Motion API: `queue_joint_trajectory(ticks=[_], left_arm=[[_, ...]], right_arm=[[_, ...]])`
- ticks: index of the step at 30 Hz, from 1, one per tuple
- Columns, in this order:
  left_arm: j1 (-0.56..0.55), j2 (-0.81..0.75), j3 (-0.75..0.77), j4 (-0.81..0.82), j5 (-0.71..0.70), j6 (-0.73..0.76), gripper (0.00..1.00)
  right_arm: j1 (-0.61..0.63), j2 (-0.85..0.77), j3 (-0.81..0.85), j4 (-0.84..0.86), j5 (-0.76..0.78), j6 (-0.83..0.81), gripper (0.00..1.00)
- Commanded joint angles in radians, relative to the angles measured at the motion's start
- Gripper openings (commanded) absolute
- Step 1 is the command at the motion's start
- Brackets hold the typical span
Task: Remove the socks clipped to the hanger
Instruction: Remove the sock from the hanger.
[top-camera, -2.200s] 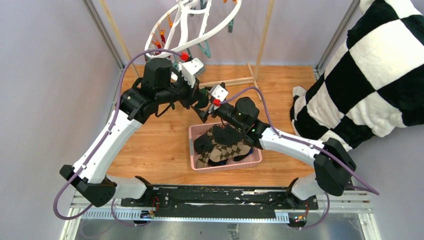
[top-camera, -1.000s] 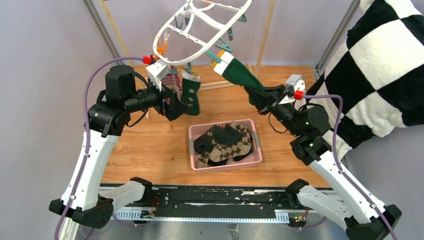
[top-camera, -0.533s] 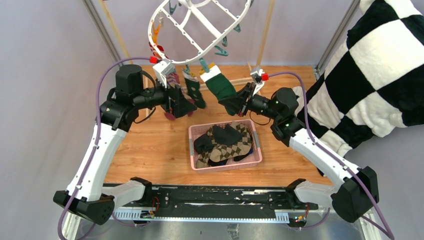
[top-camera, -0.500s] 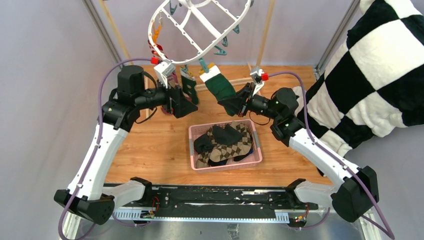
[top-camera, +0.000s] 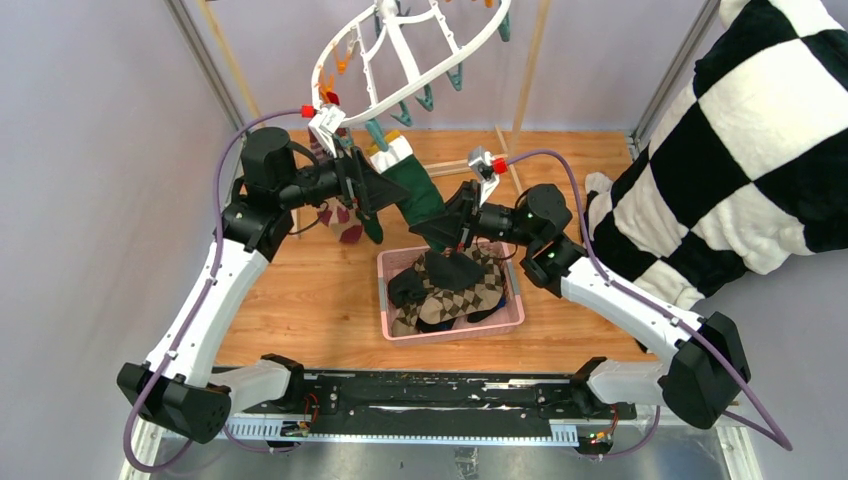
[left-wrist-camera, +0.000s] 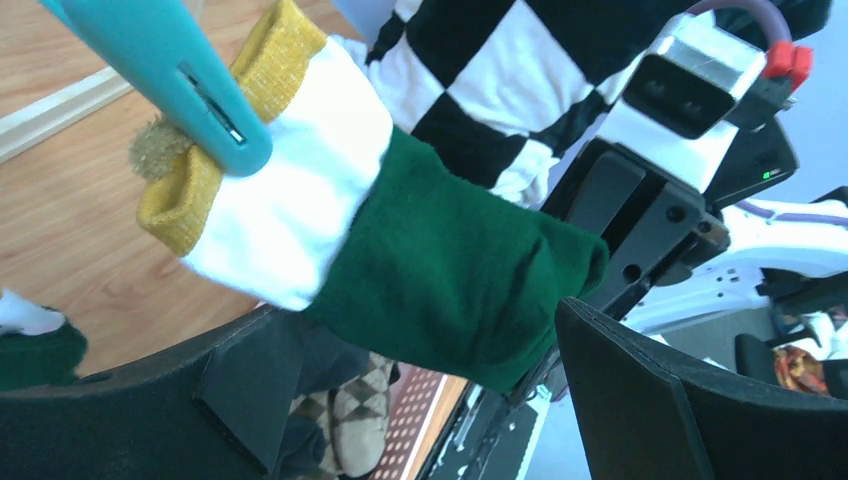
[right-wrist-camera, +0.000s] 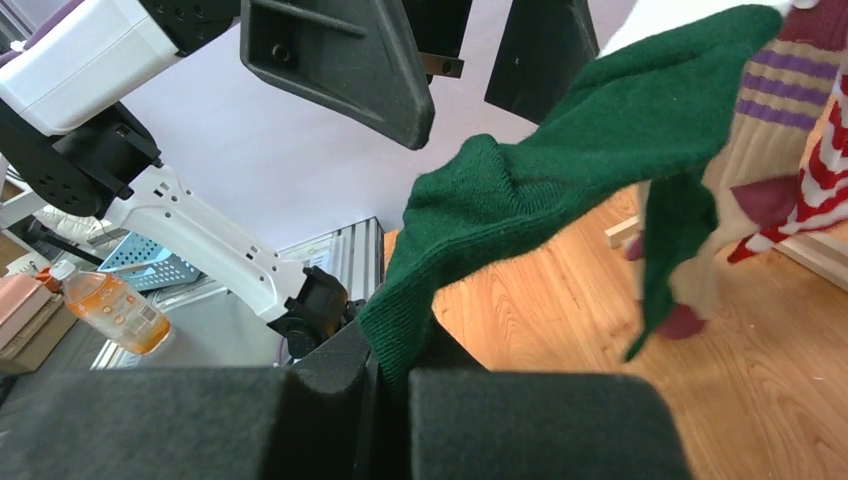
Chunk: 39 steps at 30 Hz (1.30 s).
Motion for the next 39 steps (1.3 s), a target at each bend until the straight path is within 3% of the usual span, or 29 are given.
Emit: queue_joint_trajectory(ticks=[1,10,16,22,25,27,28,31,32,39], left_arm=[[0.008,-0.01,-0.058,0.171,0.056,-0.127,1.0],[0.012,-0.019,-0.117,0.252,0.052,-0.191,0.99],[0.03,-0.018,-0.124,0.339,0.068,-0.268,0.81],[0.033,-0.03,-0.174,0.405,0.082,-0.319,0.72],[0.033,-0.039,-0.181,0.405,0.085,-0.328,0.61],[0.033,-0.046,-0.182,0.39,0.084,-0.324,0.5],[0.033,-0.049,-0.182,0.377,0.084,-0.321,0.33],[0.037,-0.06,-0.182,0.321,0.06,-0.299,0.04],[0.04,-0.061,-0.182,0.295,0.051,-0.293,0.0],[0.068,-0.066,-0.159,0.216,0.056,-0.241,0.0]], right_arm=[[0.026,0.001,0.021,0.055,-0.006,0.022,0.01],[0.037,0.005,0.011,0.094,0.006,0.057,0.01],[0.041,-0.005,-0.025,0.095,0.02,0.068,0.12],[0.051,0.052,-0.028,0.177,0.013,0.171,0.15],[0.066,0.088,-0.017,0.196,0.013,0.177,0.17],[0.073,0.098,-0.008,0.178,0.016,0.163,0.22],[0.073,0.097,-0.004,0.158,0.02,0.148,0.26],[0.073,0.066,0.012,0.032,0.056,0.066,0.39],[0.073,0.052,0.015,-0.007,0.067,0.042,0.43],[0.033,-0.03,0.063,-0.241,0.151,-0.084,0.83]])
